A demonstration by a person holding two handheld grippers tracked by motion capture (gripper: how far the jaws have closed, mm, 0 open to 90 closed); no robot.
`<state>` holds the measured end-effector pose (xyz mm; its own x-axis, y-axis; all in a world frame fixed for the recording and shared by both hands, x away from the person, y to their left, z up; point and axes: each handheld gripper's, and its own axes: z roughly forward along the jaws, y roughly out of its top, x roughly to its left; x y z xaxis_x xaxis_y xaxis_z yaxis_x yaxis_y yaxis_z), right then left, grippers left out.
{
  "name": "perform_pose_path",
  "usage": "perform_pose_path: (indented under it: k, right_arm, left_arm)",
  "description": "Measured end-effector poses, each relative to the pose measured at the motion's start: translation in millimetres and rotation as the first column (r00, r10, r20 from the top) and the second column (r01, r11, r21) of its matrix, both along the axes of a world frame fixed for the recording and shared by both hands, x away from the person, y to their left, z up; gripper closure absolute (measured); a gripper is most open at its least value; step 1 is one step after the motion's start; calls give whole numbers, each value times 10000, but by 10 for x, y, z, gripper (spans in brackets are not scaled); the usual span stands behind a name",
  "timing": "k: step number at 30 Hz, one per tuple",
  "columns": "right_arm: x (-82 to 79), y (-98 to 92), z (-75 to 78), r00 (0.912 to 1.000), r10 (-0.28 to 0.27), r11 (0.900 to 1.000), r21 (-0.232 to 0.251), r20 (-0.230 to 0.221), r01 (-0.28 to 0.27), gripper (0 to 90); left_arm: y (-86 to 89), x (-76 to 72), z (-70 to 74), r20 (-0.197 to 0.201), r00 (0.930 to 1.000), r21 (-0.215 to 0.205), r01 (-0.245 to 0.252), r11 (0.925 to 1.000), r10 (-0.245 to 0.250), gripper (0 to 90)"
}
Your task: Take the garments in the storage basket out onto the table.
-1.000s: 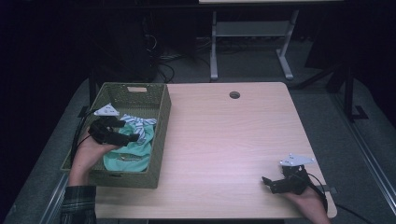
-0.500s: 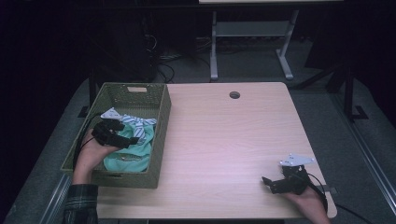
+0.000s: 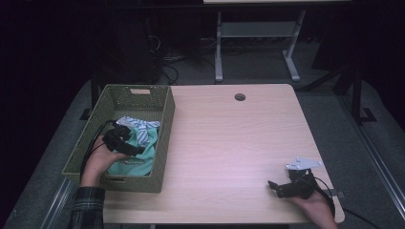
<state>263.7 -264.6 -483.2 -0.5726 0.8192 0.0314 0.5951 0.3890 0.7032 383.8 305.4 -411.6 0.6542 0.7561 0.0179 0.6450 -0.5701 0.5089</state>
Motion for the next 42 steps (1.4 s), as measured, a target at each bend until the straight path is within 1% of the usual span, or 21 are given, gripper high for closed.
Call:
perform_pose_path:
  k: [1,3,7,14,15,18,19,24,26,28,31,32,33,34,35,36,37,39,40,41,42]
  right_arm:
    - [0,0,0,10000,-1,10000,0,-1,1,12]
    - [0,0,0,10000,1,10000,-1,0,-1,12]
    - [0,0,0,10000,1,10000,-1,-2,-1,12]
    - [0,0,0,10000,4,10000,-4,2,-4,12]
    - [0,0,0,10000,4,10000,-4,2,-4,12]
    - [0,0,0,10000,2,10000,-3,1,-2,12]
    - [0,0,0,10000,2,10000,-3,1,-2,12]
    - [-1,0,0,10000,-1,10000,-2,-1,1,12]
    - [-1,0,0,10000,0,10000,-3,-2,0,12]
    - [-1,0,0,10000,0,10000,-2,-1,0,12]
    - [-1,1,0,10000,-3,10000,0,-1,3,12]
    - [0,0,0,10000,-2,10000,-1,-1,2,12]
    - [-1,0,0,10000,-1,10000,-2,-1,1,12]
    - [0,0,0,10000,-1,10000,-1,0,1,12]
    - [-1,1,0,10000,-1,10000,-2,-1,1,12]
    - [-1,1,0,10000,-2,10000,0,-1,2,12]
    - [-1,1,0,10000,-2,10000,0,-1,2,12]
    - [0,0,0,10000,0,10000,-2,-1,0,12]
    - [0,0,0,10000,0,10000,-2,0,0,12]
    - [0,0,0,10000,-1,10000,-1,-1,1,12]
    - [0,0,0,10000,-1,10000,-1,-1,1,12]
  left_arm:
    - [-4,8,-28,-155,9999,203,-27,9998,30,139]
    - [-3,15,-51,-272,9996,370,-40,9993,50,139]
    - [-10,17,-70,-403,9991,442,-104,9990,122,139]
    - [-23,33,-141,-894,9956,994,-179,9949,269,139]
    - [-23,33,-141,-894,9956,994,-179,9949,269,139]
    - [-16,47,-174,-1256,9911,1048,-316,9940,448,139]
    - [-16,47,-174,-1256,9911,1048,-316,9940,448,139]
    - [-4,66,-245,-1853,9802,1412,-438,9890,698,147]
    - [2,70,-248,-1926,9785,1415,-467,9888,738,165]
    - [17,75,-245,-2036,9756,1335,-557,9895,824,205]
    - [23,74,-236,-2043,9748,1292,-643,9895,900,266]
    - [27,69,-228,-1973,9750,1276,-782,9887,1026,335]
    - [71,66,-187,-1929,9738,1075,-1013,9890,1207,439]
    - [88,64,-181,-1955,9722,1085,-1095,9881,1292,567]
    - [88,64,-181,-1955,9722,1085,-1095,9881,1292,606]
    - [100,65,-176,-2178,9667,908,-1167,9890,1341,629]
    - [100,65,-176,-2178,9667,908,-1167,9890,1341,694]
    - [90,61,-163,-2327,9619,987,-1234,9874,1435,765]
    - [96,61,-157,-2394,9597,878,-1294,9877,1470,783]
    - [96,61,-157,-2394,9597,878,-1294,9877,1470,808]
    - [104,60,-142,-2458,9589,737,-1269,9892,1414,808]
